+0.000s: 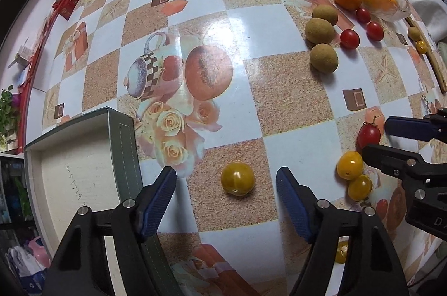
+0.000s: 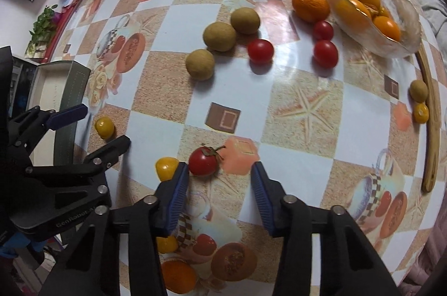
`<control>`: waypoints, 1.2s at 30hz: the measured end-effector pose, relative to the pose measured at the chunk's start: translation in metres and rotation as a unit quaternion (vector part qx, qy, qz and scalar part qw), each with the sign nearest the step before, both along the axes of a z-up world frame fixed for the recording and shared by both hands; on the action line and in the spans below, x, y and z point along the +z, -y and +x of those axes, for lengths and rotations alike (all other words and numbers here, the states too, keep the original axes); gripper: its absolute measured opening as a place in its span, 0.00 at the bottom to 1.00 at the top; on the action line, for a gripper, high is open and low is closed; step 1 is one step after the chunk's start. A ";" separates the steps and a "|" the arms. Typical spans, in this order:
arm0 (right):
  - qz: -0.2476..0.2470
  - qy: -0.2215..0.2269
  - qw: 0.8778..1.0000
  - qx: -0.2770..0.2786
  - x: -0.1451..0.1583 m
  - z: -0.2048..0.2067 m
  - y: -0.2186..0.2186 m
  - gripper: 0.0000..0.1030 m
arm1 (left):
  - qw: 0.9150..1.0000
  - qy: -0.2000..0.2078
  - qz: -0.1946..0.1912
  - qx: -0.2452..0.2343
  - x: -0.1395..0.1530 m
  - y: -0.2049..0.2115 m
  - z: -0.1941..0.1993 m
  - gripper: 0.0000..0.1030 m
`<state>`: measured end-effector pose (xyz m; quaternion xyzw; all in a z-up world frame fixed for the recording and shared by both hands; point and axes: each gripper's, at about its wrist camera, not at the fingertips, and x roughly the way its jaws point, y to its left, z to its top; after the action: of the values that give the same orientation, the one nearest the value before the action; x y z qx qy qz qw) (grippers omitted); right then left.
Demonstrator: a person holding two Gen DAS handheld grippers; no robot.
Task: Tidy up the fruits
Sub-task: 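Grasp a yellow cherry tomato with the left tool while the right tool grasps a red cherry tomato, then carry both tomatoes over the cream tray and open both tools to drop them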
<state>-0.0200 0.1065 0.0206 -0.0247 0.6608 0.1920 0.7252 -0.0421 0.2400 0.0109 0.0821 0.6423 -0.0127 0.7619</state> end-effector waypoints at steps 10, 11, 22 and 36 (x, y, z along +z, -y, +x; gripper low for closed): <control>0.028 -0.013 0.999 -0.027 0.005 -0.001 0.004 0.22 | 0.997 -0.006 -0.082 -0.006 0.007 0.009 -0.008 0.22; 0.033 -0.014 0.999 -0.035 0.008 -0.002 0.010 0.22 | 0.995 -0.006 -0.097 0.003 0.009 0.006 -0.010 0.22; 0.064 -0.012 0.996 -0.065 0.039 -0.021 0.040 0.22 | 0.990 0.024 -0.131 0.040 0.057 -0.024 -0.034 0.22; 0.086 -0.017 0.996 0.017 0.062 -0.053 -0.047 0.23 | 0.991 0.035 -0.085 0.102 0.072 -0.102 -0.105 0.22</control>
<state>-0.0734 0.1538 0.0821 0.0300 0.6533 0.2605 0.7103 -0.1473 0.3423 0.0829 -0.0485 0.6173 0.0134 0.7851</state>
